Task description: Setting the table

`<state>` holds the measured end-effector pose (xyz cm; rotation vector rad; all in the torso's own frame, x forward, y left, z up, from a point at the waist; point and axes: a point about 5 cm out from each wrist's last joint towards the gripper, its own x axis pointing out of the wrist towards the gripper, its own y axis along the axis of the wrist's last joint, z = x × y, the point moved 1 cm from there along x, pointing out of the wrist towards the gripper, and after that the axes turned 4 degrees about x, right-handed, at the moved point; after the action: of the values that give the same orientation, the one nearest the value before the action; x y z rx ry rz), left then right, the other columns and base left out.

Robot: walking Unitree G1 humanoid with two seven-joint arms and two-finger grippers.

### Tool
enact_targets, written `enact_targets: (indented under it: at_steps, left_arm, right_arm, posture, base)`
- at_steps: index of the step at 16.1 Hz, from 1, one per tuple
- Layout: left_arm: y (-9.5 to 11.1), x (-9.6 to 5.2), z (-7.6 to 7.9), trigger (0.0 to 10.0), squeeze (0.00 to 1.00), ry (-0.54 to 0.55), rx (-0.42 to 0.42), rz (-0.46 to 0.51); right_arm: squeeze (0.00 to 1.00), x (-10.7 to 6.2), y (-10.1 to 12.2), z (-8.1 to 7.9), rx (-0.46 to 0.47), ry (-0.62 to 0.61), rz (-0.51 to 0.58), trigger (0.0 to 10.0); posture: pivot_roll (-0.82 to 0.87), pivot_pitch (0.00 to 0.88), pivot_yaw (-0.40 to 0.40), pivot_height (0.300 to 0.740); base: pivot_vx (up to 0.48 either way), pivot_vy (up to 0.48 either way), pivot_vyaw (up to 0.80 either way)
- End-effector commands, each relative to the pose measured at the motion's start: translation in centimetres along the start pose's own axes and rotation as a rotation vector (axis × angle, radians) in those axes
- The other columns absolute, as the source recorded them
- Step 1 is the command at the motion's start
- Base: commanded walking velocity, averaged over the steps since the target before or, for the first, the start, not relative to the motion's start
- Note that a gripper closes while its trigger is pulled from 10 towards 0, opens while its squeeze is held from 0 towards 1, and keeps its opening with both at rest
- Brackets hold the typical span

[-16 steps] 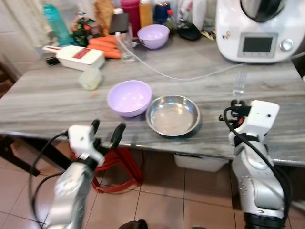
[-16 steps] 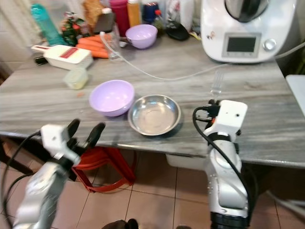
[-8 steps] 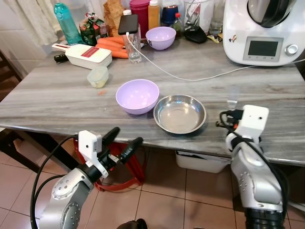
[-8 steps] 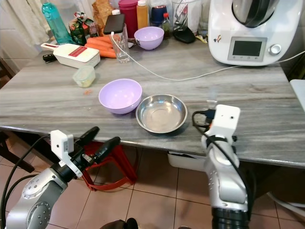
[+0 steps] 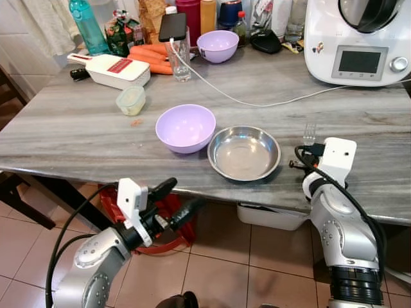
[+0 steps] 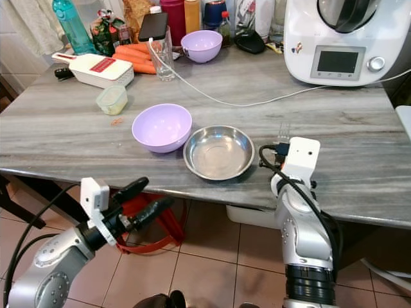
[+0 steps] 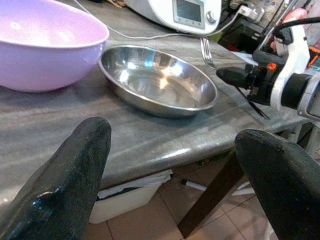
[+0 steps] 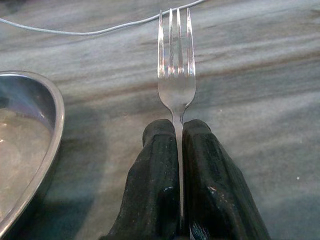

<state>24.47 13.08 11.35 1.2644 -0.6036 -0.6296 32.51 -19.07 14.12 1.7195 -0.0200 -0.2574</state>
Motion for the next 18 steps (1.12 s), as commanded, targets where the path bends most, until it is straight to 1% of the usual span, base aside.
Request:
enact_targets:
  at_steps: [1, 4, 8, 12, 13, 18]
  left_arm:
    - [0.2, -0.2, 0.1, 10.0, 0.00, -0.014, 0.014, -0.009]
    - [0.2, -0.2, 0.4, 10.0, 0.00, -0.036, 0.008, -0.012]
    - [0.3, 0.0, 1.4, 10.0, 0.00, -0.130, -0.011, -0.020]
    - [0.3, 0.0, 1.4, 10.0, 0.00, -0.130, -0.011, -0.020]
    - [0.2, 0.3, 1.6, 10.0, 0.00, -0.156, -0.001, -0.029]
    - [0.0, 0.2, 1.6, 10.0, 0.00, -0.165, -0.003, -0.040]
  right_arm:
    - [0.00, 0.2, -0.2, -0.5, 0.007, 0.014, -0.026, 10.0]
    - [0.00, 0.3, -0.6, -0.3, 0.005, 0.002, -0.043, 10.0]
    - [0.00, 0.8, -0.5, 0.1, -0.003, -0.006, -0.044, 10.0]
    - [0.00, 0.8, -0.5, 0.1, -0.003, -0.006, -0.044, 10.0]
    - [0.00, 1.2, -0.3, 0.2, -0.006, -0.011, -0.041, 10.0]
    - [0.00, 1.7, -0.6, 0.4, -0.005, -0.022, -0.042, 10.0]
  posture:
    - [-0.09, 0.125, 0.098, 0.740]
    - [-0.09, 0.131, 0.100, 0.740]
    - [-0.09, 0.128, 0.102, 0.740]
    - [-0.09, 0.128, 0.102, 0.740]
    - [-0.09, 0.127, 0.104, 0.740]
    - [-0.09, 0.129, 0.107, 0.740]
  base:
    - [0.000, 0.000, 0.00]
    - [0.000, 0.000, 0.00]
    - [0.000, 0.000, 0.00]
    - [0.000, 0.000, 0.00]
    - [0.000, 0.000, 0.00]
    - [0.000, 0.000, 0.00]
